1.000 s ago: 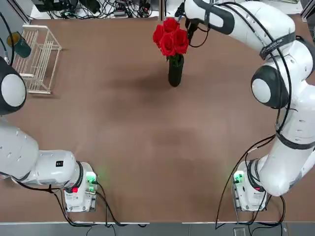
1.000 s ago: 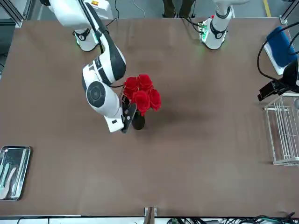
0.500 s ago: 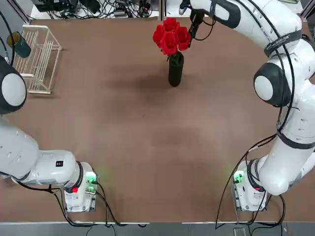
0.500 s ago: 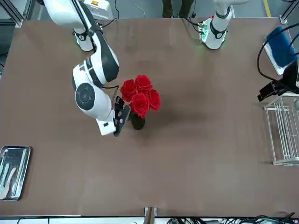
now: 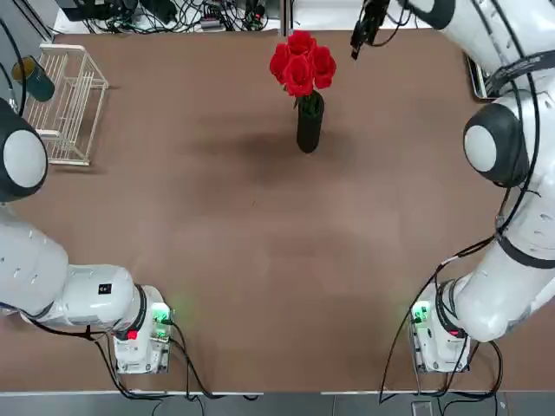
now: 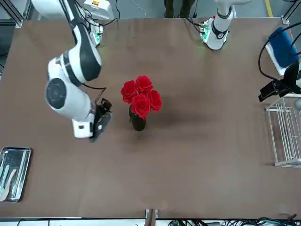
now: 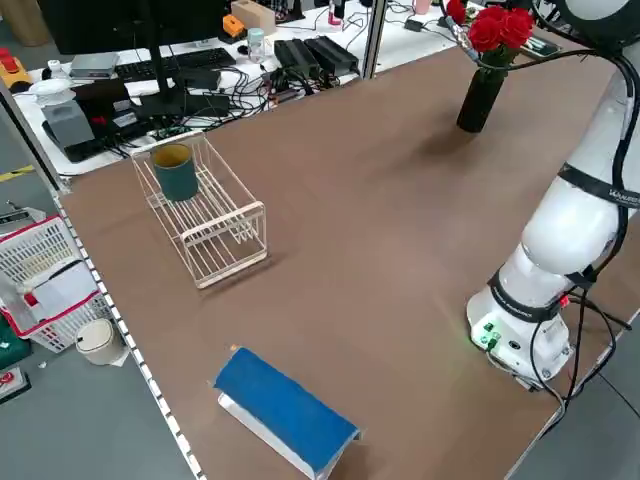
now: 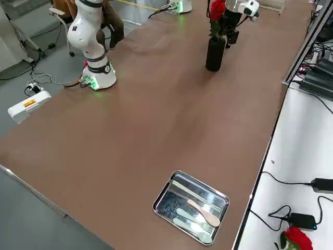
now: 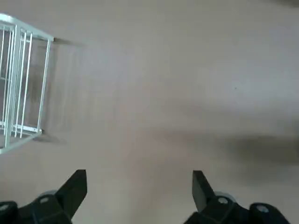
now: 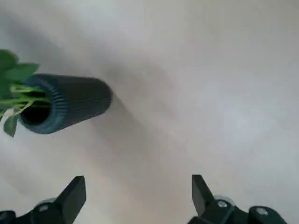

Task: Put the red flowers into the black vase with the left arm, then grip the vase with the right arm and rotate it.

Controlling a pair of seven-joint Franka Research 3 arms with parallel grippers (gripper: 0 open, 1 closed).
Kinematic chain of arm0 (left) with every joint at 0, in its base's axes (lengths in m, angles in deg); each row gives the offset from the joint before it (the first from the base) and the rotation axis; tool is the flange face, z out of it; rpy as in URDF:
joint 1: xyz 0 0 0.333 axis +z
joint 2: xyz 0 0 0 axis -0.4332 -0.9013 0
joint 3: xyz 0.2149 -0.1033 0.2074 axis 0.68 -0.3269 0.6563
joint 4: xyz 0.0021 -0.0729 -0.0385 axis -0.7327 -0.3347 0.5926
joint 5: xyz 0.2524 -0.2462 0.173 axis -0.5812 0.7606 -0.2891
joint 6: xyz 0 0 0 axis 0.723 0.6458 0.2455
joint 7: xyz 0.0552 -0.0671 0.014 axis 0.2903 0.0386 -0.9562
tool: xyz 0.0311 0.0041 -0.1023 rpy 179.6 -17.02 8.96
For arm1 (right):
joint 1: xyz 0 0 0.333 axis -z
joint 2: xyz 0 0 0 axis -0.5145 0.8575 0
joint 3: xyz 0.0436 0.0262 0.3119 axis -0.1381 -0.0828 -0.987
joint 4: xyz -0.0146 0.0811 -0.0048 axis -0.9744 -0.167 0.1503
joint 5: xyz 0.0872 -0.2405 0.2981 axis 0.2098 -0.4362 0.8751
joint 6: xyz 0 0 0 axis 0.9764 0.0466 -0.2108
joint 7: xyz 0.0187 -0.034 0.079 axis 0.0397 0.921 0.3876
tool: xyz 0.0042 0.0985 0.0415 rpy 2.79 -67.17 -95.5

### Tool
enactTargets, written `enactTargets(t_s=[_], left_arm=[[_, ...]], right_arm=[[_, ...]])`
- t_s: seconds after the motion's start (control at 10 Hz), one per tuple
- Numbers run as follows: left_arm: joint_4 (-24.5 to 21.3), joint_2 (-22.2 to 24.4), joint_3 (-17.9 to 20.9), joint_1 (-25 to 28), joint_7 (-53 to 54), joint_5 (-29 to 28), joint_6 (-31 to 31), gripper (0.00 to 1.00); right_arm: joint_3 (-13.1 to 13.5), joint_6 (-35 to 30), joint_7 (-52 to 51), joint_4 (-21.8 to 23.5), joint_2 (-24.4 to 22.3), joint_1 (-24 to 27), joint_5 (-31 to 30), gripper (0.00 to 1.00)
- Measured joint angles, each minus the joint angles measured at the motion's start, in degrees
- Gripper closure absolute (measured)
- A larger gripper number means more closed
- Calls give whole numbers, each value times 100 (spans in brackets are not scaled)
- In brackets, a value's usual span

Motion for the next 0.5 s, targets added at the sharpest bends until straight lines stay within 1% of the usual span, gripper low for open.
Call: enactTargets(t_s=[0.1,0.4,0.5], left_arm=[[8,0,4,5,100,0,0,0],[9,0,-8,-19,132,0,2,0],[9,0,-10,-22,149,0,3,0]], right_arm=[[92,-16,491,32,-143,154,-20,0],[185,-33,1435,139,-505,1152,-39,0],[301,-39,1593,233,-673,1373,-73,0]])
